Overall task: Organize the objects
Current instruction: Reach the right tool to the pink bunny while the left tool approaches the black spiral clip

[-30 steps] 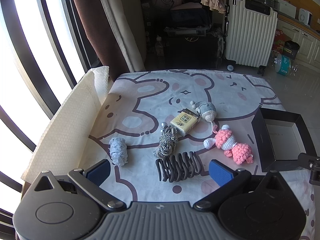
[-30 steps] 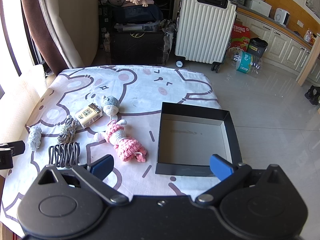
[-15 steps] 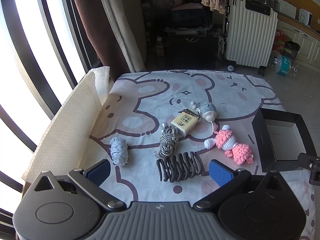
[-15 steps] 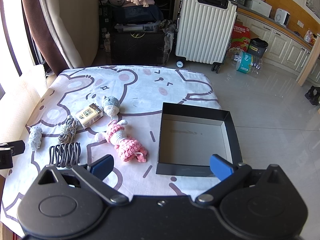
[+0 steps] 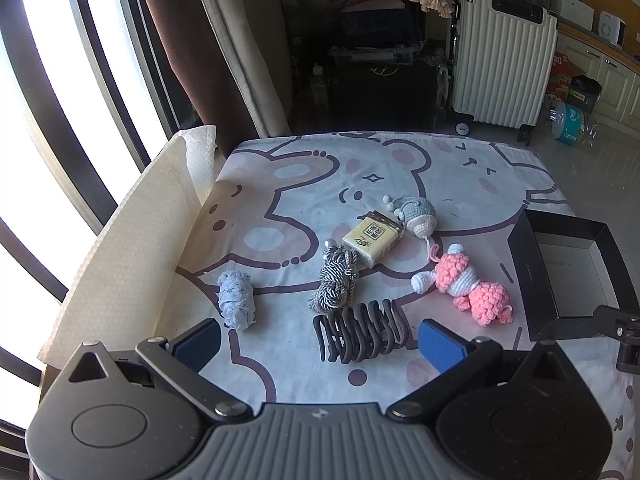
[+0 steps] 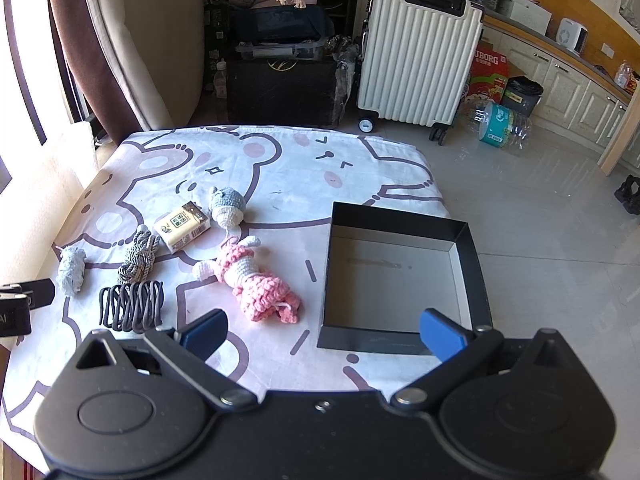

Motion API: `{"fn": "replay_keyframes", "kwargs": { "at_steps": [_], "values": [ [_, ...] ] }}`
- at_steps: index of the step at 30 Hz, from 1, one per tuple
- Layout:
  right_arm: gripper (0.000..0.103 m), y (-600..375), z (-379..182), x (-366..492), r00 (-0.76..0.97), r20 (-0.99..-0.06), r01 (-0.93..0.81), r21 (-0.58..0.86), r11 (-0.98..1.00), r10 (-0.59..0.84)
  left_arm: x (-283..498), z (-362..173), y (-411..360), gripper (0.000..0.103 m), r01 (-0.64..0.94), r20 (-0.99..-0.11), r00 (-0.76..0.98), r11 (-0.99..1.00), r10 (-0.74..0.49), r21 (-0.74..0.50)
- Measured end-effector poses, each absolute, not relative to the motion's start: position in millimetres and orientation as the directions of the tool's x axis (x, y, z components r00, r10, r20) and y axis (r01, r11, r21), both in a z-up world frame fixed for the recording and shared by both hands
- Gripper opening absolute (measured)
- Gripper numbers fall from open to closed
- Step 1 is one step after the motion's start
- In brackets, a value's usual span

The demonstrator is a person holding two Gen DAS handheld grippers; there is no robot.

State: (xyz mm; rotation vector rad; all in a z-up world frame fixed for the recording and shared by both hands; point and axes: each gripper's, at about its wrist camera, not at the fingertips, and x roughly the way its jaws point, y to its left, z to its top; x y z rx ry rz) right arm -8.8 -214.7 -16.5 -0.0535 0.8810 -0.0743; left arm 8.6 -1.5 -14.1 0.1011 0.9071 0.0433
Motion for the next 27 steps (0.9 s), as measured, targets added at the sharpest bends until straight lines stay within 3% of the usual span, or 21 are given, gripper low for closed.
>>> {"fn": "replay_keyframes", "kwargs": {
  "at_steps": [27],
  "values": [
    [0.103, -200.8, -56.0, 46.3, 0.556, -0.830, -0.013, -0.051, 0.999, -0.035, 72.6, -75.7, 10.0, 0.103, -0.026, -0.878, 0.475, 0.998, 0.060, 0.054]
  ]
}}
